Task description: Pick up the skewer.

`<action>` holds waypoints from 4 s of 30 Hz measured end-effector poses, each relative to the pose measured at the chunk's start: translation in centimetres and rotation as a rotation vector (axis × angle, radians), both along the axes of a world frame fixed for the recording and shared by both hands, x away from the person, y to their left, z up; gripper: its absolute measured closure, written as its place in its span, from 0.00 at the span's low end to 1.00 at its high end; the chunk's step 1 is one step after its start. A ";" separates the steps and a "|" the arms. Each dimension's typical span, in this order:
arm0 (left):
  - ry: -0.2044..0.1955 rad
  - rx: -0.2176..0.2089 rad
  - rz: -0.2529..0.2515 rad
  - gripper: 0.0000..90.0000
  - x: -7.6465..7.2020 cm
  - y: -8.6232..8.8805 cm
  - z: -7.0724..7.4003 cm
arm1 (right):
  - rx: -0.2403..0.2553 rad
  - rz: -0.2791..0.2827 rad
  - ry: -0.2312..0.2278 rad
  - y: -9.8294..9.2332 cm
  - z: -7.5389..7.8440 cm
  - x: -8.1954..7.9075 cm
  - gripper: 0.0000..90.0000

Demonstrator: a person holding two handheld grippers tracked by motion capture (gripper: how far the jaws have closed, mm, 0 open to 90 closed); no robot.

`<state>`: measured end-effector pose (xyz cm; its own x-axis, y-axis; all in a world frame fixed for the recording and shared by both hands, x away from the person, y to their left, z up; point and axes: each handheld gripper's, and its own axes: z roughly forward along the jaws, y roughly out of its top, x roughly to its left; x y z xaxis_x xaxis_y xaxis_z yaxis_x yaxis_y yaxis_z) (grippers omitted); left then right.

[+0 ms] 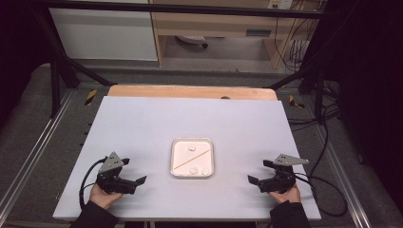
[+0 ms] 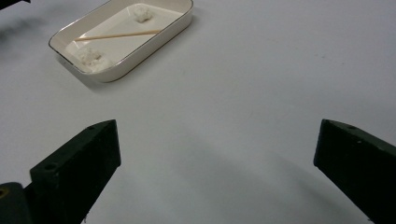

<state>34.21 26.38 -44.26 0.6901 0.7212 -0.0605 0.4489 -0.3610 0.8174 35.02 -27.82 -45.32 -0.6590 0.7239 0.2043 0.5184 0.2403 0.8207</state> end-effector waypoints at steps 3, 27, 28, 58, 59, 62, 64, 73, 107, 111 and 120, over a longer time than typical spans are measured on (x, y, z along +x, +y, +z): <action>-0.001 -0.001 0.000 0.02 0.0 0.0 0.0 | 0.002 0.001 -0.003 0.0 0.0 0.0 0.01; -0.007 0.034 -0.009 0.03 0.0 -1.4 0.8 | -0.006 -0.002 -0.012 0.0 0.1 0.0 0.01; -0.008 0.034 -0.010 0.03 -0.1 -1.5 0.9 | -0.007 -0.001 -0.013 0.0 0.1 0.0 0.01; -0.002 0.115 -0.067 0.05 1.0 -7.1 2.8 | -0.017 0.002 -0.002 0.1 0.0 0.0 0.01; -0.002 0.115 -0.067 0.05 1.0 -7.1 2.8 | -0.017 0.002 -0.002 0.1 0.0 0.0 0.01; 0.003 0.121 -0.078 0.06 1.3 -7.8 2.8 | -0.017 0.002 -0.003 0.1 0.0 0.0 0.01; 0.005 0.126 -0.085 0.07 1.4 -8.3 2.8 | -0.017 0.003 -0.004 0.1 0.0 0.0 0.01; 0.024 0.148 -0.109 0.16 2.2 -10.5 2.9 | -0.018 0.007 -0.003 0.1 0.0 0.0 0.01; 0.101 0.215 -0.128 0.78 5.2 -14.1 0.3 | -0.024 0.010 0.000 0.1 -0.1 0.1 0.01; 0.108 0.212 -0.133 0.85 5.2 -14.2 0.2 | -0.024 0.011 0.001 0.1 -0.1 0.1 0.01; 0.089 0.222 -0.130 0.92 5.0 -14.5 0.0 | -0.027 0.012 0.004 0.2 -0.1 0.1 0.01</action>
